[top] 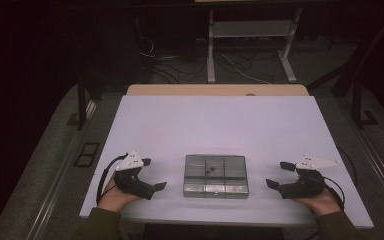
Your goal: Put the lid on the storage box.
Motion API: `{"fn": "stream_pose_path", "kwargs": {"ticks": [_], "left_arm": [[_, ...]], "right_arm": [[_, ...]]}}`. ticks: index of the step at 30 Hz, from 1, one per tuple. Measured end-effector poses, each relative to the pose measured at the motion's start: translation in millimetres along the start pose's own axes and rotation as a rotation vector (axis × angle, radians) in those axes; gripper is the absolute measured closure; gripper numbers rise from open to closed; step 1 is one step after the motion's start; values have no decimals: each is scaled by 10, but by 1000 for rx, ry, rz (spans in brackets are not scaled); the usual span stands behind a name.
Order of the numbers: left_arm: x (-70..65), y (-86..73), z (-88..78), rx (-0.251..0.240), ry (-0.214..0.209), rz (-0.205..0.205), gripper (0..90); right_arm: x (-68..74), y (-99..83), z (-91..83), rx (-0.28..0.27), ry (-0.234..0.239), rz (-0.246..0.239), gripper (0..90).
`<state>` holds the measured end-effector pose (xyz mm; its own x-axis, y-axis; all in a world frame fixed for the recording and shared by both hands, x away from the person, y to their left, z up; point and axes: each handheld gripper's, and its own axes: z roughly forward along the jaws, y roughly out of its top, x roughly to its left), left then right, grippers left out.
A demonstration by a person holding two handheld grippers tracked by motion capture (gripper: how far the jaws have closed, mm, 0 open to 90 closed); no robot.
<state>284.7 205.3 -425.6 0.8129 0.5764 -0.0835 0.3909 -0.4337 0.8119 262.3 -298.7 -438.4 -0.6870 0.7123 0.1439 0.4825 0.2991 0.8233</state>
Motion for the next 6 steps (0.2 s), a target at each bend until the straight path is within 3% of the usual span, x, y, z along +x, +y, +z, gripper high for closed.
{"fn": "stream_pose_path", "kwargs": {"ticks": [6], "left_arm": [[-3, -1, 4, 6, -1, 7, 0]], "right_arm": [[5, 5, -2, -2, -1, -5, 124]]}}
